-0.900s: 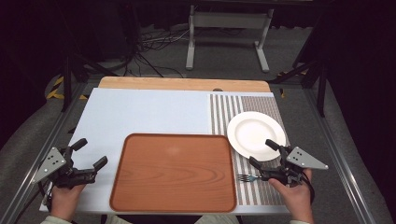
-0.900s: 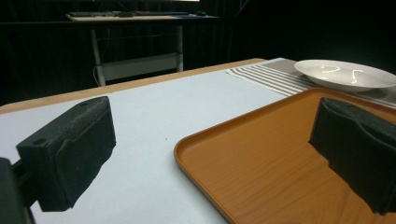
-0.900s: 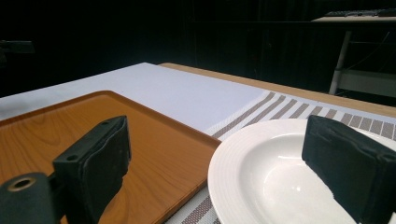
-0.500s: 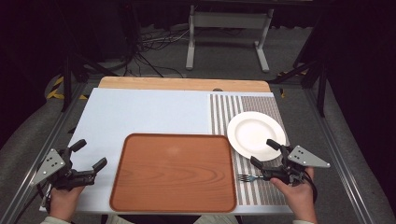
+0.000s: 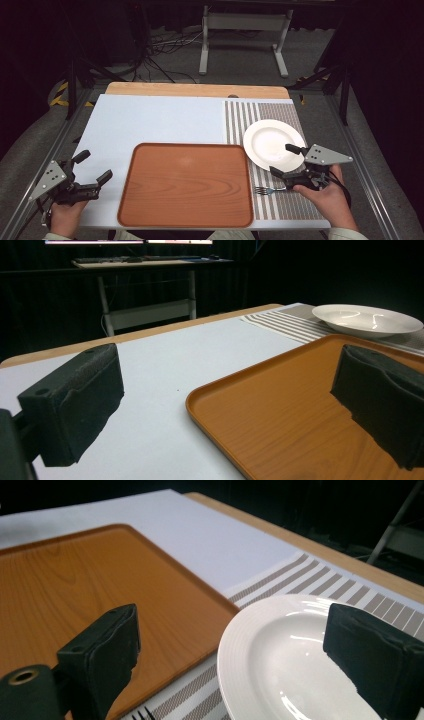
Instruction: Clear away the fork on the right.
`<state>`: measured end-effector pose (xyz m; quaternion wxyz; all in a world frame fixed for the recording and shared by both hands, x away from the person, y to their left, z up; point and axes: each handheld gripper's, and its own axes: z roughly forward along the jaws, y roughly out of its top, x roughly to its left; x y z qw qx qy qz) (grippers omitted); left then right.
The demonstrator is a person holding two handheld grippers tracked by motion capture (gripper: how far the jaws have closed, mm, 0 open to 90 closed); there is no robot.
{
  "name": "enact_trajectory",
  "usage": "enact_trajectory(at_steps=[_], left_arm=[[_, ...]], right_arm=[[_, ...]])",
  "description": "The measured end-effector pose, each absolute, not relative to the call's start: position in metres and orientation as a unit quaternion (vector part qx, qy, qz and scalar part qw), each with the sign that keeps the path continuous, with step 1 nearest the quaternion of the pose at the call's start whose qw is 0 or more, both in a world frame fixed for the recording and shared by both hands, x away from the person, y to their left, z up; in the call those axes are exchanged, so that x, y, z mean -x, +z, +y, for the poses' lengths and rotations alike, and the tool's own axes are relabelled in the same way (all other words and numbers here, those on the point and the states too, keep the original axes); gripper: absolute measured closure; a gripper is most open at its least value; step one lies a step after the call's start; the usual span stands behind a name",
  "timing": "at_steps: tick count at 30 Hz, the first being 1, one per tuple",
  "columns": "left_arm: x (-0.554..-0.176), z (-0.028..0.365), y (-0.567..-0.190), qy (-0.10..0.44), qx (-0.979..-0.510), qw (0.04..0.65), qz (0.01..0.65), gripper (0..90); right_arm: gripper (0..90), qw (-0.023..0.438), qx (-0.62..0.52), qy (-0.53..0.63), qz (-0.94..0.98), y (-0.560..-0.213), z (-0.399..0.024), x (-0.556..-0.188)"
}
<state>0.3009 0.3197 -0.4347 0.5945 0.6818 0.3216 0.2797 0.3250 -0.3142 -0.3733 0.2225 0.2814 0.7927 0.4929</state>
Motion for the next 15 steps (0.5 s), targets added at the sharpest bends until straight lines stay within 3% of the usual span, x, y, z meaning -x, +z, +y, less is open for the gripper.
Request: enact_trajectory(at_steps=[15], left_arm=[[-0.2989,0.317,-0.4329,0.281,-0.687,0.592,0.314,1.1]], right_arm=[[9.9,0.19,-0.257,0.393,0.862,-0.3662,-0.3127,-0.3323]])
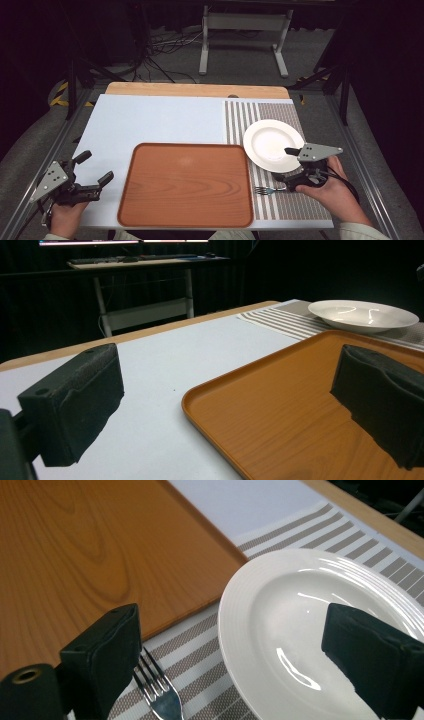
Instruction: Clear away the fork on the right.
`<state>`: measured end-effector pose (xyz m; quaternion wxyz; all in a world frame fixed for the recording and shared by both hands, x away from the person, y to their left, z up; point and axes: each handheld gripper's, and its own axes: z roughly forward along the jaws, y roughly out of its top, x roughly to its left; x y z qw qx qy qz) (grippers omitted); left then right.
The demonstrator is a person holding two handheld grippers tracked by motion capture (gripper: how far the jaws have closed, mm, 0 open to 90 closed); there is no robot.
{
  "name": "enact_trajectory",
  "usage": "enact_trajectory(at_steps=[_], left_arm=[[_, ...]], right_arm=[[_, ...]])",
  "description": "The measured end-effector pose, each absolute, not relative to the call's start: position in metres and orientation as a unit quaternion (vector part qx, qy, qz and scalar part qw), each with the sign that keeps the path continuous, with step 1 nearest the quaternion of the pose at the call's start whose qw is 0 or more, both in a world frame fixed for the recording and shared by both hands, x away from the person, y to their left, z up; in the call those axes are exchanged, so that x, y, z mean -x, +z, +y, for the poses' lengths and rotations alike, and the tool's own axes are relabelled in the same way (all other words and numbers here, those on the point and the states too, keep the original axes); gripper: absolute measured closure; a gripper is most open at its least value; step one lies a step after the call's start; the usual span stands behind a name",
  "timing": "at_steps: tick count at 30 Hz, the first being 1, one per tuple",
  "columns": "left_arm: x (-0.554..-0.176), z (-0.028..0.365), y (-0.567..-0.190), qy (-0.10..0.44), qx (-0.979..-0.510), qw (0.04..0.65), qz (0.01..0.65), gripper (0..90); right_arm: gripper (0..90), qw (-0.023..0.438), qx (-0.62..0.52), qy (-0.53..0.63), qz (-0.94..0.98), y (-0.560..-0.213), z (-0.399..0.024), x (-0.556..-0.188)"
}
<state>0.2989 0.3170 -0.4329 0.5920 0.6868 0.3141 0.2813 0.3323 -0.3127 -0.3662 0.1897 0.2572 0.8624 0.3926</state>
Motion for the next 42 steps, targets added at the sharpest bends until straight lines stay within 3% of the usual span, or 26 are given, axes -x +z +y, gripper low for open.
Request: enact_trajectory(at_steps=[19,42], left_arm=[[-0.298,0.318,-0.432,0.28,-0.688,0.592,0.312,1.2],[-0.297,0.317,-0.431,0.279,-0.687,0.596,0.309,1.2]], right_arm=[[18.0,0.151,-0.198,0.252,0.935,-0.364,-0.294,-0.346],[25.0,0.073,-0.138,0.123,0.98,-0.382,-0.287,-0.35]])
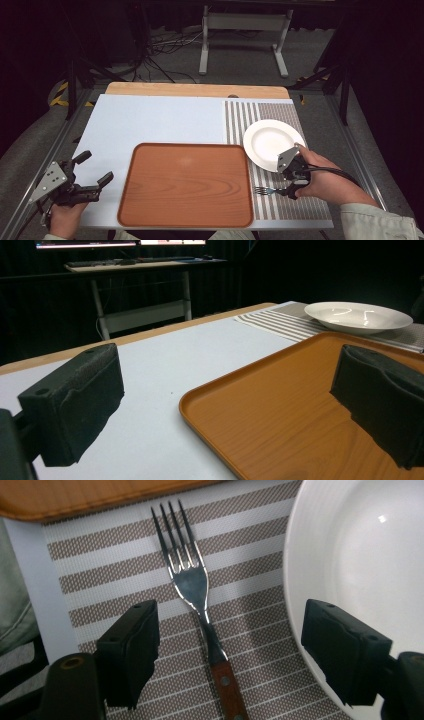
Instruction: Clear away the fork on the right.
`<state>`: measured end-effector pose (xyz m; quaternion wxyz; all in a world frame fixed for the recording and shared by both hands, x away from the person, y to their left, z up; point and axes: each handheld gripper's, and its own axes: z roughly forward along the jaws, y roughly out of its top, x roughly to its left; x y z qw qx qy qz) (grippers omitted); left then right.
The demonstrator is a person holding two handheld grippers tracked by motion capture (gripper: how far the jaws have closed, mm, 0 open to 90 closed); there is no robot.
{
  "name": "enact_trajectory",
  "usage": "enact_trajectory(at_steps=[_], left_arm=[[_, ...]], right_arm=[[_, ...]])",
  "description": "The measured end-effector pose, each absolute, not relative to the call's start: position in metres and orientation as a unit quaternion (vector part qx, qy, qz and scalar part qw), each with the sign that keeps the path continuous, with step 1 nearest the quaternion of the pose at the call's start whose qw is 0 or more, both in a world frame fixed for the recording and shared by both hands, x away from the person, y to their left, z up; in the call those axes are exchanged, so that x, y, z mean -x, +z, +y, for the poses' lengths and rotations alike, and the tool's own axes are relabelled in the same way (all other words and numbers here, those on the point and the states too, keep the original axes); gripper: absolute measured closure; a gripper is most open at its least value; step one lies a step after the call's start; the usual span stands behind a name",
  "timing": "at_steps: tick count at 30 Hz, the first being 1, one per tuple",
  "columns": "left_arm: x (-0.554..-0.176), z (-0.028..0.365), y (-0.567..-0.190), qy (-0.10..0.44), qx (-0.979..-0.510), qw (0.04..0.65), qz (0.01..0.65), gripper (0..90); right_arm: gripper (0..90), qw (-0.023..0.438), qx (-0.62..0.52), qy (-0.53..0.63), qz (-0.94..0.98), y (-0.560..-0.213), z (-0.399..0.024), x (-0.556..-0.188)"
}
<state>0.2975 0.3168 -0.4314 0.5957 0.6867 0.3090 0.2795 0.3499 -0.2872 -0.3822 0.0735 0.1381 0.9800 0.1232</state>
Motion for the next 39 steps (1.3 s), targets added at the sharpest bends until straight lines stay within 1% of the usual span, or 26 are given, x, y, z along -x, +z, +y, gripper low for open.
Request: enact_trajectory(at_steps=[2,3,7,9,10,11,12,15,20,21,22,26,27,33,39], left_arm=[[-0.298,0.316,-0.432,0.279,-0.687,0.596,0.309,1.2],[-0.297,0.316,-0.432,0.279,-0.688,0.595,0.309,1.2],[-0.297,0.316,-0.432,0.279,-0.687,0.596,0.309,1.3],[-0.297,0.316,-0.432,0.279,-0.687,0.596,0.309,1.3],[-0.297,0.316,-0.432,0.279,-0.687,0.596,0.309,1.3],[-0.297,0.316,-0.432,0.279,-0.688,0.595,0.308,1.3],[-0.297,0.316,-0.432,0.279,-0.688,0.595,0.308,1.3],[-0.297,0.316,-0.432,0.279,-0.688,0.595,0.308,1.3],[-0.298,0.316,-0.432,0.278,-0.688,0.595,0.308,1.4],[-0.298,0.316,-0.432,0.278,-0.688,0.595,0.308,1.4],[-0.298,0.316,-0.432,0.278,-0.69,0.593,0.306,1.4],[-0.298,0.316,-0.432,0.278,-0.691,0.593,0.305,1.4],[-0.298,0.316,-0.432,0.278,-0.691,0.593,0.306,1.4],[-0.298,0.316,-0.432,0.277,-0.692,0.593,0.305,1.5],[-0.297,0.316,-0.432,0.278,-0.691,0.593,0.305,1.5]], right_arm=[[28.3,0.061,-0.125,0.101,0.985,-0.384,-0.286,-0.35],[28.3,0.061,-0.125,0.101,0.985,-0.384,-0.286,-0.35],[34.4,0.051,-0.117,0.066,0.99,-0.387,-0.285,-0.352],[42.3,0.037,-0.114,0.034,0.992,-0.391,-0.285,-0.353],[42.3,0.037,-0.114,0.034,0.992,-0.391,-0.285,-0.353],[44.3,0.036,-0.111,0.021,0.993,-0.392,-0.285,-0.353],[46.2,0.043,-0.106,0.016,0.993,-0.395,-0.284,-0.354],[50.3,0.033,-0.096,-0.005,0.995,-0.398,-0.284,-0.356],[57.0,0.031,-0.088,-0.028,0.995,-0.403,-0.282,-0.357],[57.0,0.031,-0.088,-0.028,0.995,-0.403,-0.282,-0.357],[60.0,0.032,-0.079,-0.032,0.996,-0.405,-0.281,-0.358],[65.1,0.03,-0.072,-0.046,0.996,-0.41,-0.28,-0.358],[65.1,0.03,-0.072,-0.046,0.996,-0.41,-0.28,-0.358],[76.0,0.027,-0.043,-0.063,0.997,-0.415,-0.277,-0.359],[77.9,0.029,-0.033,-0.068,0.997,-0.415,-0.276,-0.358]])
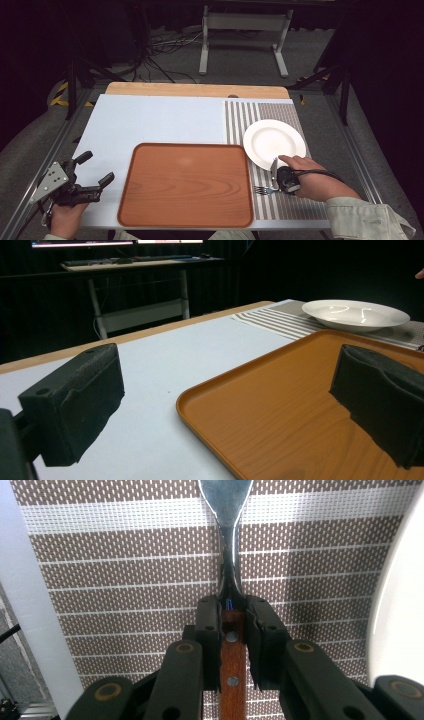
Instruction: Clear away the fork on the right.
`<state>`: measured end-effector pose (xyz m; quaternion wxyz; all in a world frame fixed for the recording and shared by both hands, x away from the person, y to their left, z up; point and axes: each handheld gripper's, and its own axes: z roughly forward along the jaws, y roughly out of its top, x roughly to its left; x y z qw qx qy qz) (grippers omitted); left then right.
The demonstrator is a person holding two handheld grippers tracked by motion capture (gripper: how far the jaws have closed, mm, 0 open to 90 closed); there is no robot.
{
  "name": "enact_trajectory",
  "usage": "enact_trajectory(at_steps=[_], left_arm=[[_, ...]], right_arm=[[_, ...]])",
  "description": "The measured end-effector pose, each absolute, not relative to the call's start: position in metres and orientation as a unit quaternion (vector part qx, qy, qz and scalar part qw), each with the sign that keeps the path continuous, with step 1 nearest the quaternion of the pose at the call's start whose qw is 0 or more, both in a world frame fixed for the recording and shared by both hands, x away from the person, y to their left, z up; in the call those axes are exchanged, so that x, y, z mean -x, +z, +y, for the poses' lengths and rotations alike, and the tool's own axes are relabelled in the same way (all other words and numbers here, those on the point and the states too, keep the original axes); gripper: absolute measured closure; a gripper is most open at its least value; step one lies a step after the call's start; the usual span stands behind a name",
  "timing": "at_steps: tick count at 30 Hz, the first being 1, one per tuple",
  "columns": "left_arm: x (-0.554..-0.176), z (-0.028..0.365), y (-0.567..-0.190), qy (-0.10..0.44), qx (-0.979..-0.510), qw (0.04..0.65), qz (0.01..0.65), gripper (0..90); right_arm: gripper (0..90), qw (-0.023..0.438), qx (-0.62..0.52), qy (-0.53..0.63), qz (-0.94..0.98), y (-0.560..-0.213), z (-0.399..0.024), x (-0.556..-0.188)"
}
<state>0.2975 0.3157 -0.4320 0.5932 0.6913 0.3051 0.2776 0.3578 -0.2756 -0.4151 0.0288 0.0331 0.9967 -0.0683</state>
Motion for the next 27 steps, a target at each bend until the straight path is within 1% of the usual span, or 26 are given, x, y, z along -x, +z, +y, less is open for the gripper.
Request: enact_trajectory(at_steps=[9,16,27], left_arm=[[-0.297,0.316,-0.432,0.278,-0.69,0.594,0.306,1.5],[-0.297,0.316,-0.432,0.277,-0.691,0.593,0.306,1.5],[-0.297,0.316,-0.432,0.278,-0.69,0.594,0.306,1.5]], right_arm=[[78.3,0.03,-0.036,-0.055,0.997,-0.414,-0.277,-0.358],[78.3,0.039,-0.049,-0.039,0.997,-0.401,-0.278,-0.358],[78.3,0.074,-0.089,0.008,0.993,-0.369,-0.275,-0.36]])
